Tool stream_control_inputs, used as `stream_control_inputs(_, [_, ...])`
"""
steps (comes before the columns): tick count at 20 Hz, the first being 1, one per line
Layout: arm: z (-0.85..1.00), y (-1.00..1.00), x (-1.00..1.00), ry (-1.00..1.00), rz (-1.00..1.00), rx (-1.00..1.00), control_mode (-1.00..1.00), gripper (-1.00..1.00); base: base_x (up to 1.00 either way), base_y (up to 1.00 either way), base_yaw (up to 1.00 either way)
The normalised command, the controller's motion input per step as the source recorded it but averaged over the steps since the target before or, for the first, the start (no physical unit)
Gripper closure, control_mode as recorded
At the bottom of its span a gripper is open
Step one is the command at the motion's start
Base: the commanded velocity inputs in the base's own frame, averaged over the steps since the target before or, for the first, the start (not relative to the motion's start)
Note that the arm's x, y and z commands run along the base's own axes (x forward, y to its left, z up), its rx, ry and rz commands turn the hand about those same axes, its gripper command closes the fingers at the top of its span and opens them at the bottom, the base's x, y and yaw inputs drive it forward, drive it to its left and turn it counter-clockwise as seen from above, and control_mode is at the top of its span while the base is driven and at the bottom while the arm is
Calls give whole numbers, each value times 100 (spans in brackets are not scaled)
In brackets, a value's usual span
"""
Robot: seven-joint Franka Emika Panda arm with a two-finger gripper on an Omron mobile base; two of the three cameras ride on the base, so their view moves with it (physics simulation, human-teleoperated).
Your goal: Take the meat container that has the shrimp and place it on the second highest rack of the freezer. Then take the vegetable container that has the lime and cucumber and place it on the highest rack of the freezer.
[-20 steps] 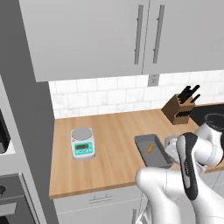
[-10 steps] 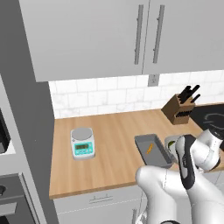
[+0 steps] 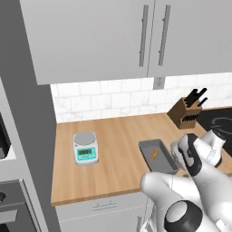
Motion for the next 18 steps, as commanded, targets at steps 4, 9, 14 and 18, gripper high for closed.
stream_control_inputs(4, [-33, 32, -15, 0, 14, -3, -100, -100, 0, 0, 0])
stream_control_inputs(9, [-1, 12, -40, -15, 9, -1, -100, -100, 0, 0, 0])
stream_control_inputs(14, [-2, 18, -20, -7, 4, 0, -100, -100, 0, 0, 0])
stream_control_inputs(18, [-11, 51, 8, 0, 4, 0, -100, -100, 0, 0, 0])
